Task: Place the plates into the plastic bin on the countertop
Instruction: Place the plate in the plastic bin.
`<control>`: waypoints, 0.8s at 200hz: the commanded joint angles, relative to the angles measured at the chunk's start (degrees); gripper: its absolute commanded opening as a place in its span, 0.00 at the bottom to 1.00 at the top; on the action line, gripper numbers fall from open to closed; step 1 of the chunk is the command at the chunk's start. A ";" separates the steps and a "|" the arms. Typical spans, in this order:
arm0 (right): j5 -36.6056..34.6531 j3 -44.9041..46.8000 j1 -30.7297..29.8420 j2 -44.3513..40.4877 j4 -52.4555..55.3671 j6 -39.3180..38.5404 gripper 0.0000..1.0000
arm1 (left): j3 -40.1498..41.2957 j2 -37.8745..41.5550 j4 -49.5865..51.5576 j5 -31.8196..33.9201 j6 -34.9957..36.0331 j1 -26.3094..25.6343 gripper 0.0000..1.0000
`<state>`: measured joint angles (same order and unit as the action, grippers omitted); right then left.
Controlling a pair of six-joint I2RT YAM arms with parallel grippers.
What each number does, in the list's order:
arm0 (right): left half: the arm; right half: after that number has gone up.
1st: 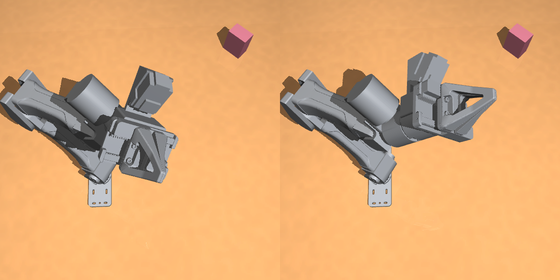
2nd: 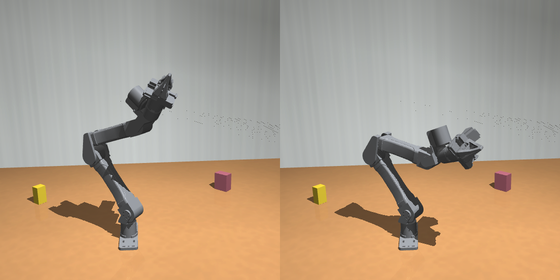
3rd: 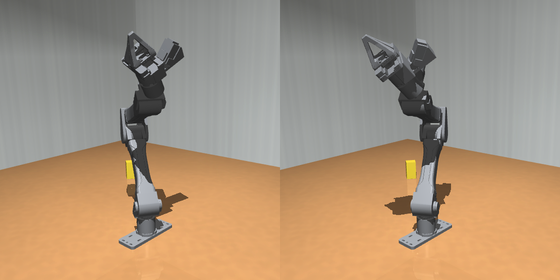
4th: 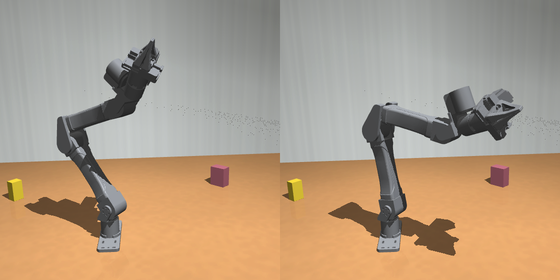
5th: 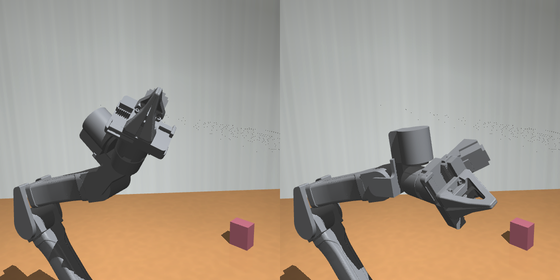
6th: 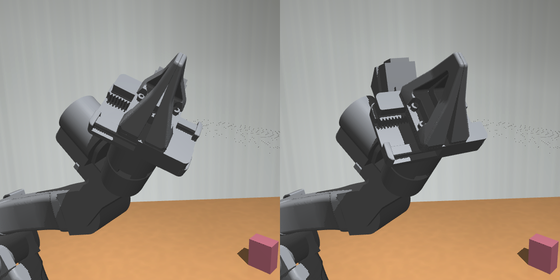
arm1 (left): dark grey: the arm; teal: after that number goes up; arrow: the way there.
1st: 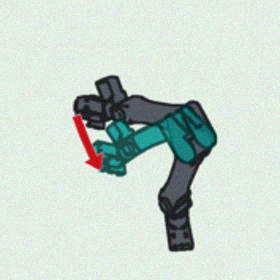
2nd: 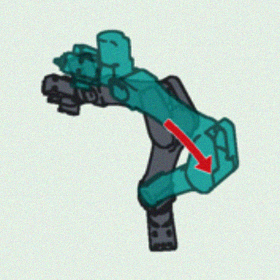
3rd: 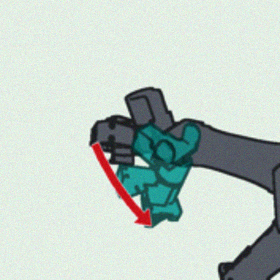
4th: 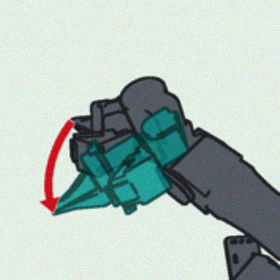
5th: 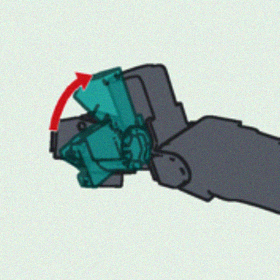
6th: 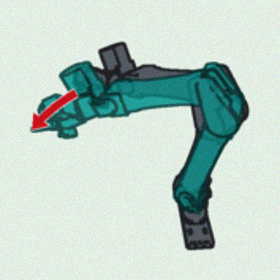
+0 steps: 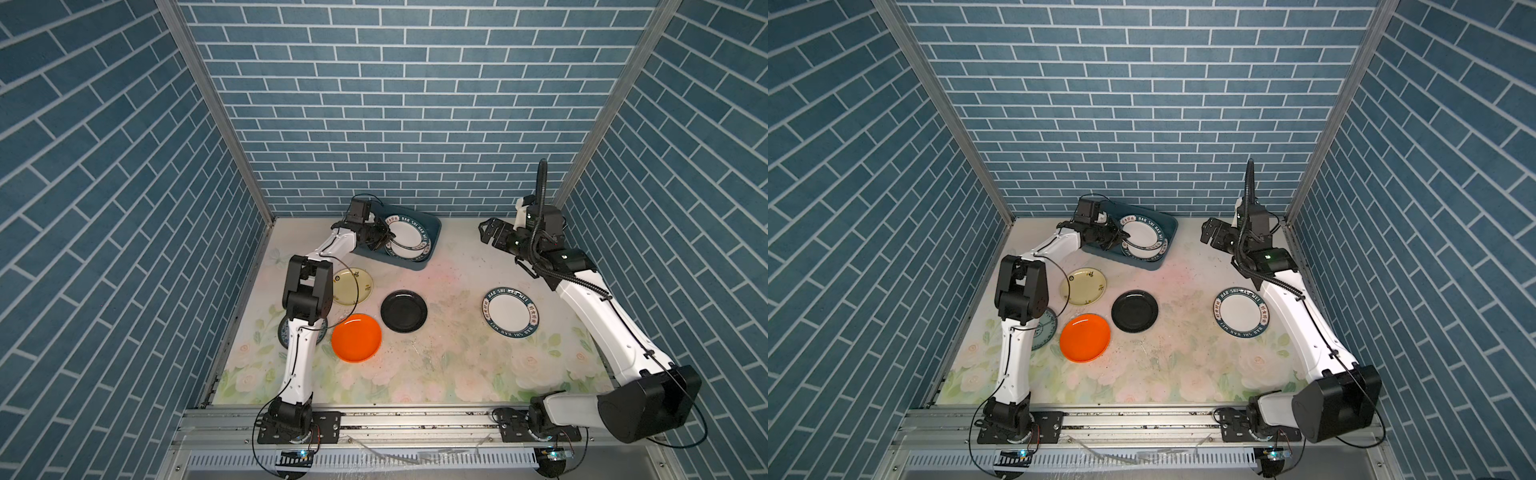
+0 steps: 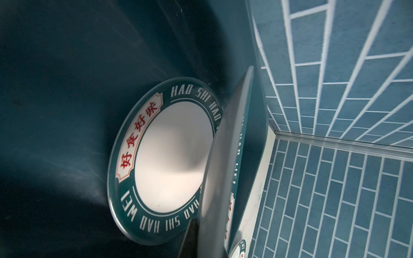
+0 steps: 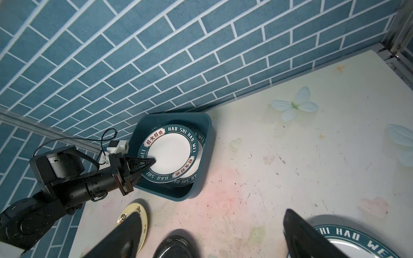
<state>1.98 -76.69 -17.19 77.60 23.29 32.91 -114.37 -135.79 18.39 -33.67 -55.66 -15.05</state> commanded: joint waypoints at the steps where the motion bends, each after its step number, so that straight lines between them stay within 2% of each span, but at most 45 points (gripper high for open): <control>1: -1.98 -2.50 0.18 1.52 -1.20 1.99 0.98 | -4.82 -0.80 4.85 -0.62 2.77 -0.24 0.02; 60: -2.14 -4.82 0.19 4.81 -0.62 1.59 0.98 | -6.28 -3.53 5.16 -0.12 2.83 -0.32 0.07; 143: -2.83 -6.74 0.37 7.13 0.77 0.15 0.98 | -12.35 -8.21 7.04 -0.26 1.16 -1.03 0.13; 160: -2.99 -6.59 0.40 7.31 0.84 0.05 0.98 | -13.25 -8.62 8.55 0.25 1.42 -1.28 0.16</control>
<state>0.36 -81.93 -17.06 84.40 23.22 33.17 -124.97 -143.50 25.15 -33.50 -54.65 -15.64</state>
